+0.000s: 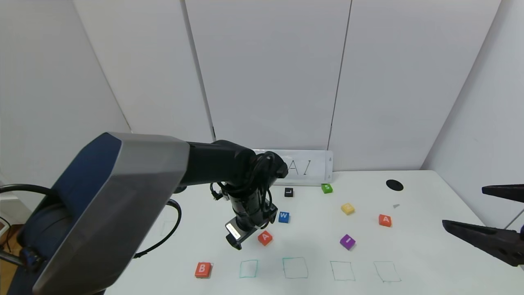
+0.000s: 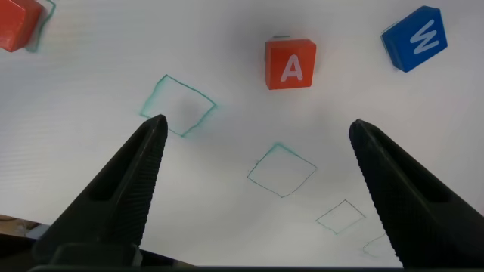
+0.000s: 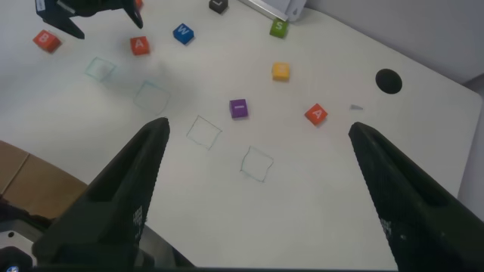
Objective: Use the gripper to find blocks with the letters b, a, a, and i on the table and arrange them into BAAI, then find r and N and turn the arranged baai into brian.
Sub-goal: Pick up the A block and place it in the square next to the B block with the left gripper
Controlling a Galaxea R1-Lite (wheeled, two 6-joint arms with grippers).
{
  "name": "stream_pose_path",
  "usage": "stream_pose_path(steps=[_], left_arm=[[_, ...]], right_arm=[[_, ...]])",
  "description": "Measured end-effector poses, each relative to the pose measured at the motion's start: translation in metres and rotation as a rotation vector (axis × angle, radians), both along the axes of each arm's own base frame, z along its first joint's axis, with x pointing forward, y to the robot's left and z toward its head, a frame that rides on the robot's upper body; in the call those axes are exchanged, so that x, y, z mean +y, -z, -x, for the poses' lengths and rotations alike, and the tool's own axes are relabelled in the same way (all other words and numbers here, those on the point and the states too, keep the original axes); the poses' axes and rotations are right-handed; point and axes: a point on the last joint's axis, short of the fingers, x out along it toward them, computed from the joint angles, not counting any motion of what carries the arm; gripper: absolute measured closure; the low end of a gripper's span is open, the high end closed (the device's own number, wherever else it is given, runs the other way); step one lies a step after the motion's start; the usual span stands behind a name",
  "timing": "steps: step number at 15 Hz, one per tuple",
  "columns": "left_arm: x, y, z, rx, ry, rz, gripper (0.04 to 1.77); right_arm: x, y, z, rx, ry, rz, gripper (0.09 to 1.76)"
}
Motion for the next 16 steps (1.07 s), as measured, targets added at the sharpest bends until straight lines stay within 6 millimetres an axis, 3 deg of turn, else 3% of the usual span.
stream_pose_path(steps=[16], left_arm=[[-0.03,0.046,-0.006,-0.098,-0.056,-0.145,0.09]], right_arm=[[0.0,0.001,0.002,0.0,-0.008,0.004,0.14]])
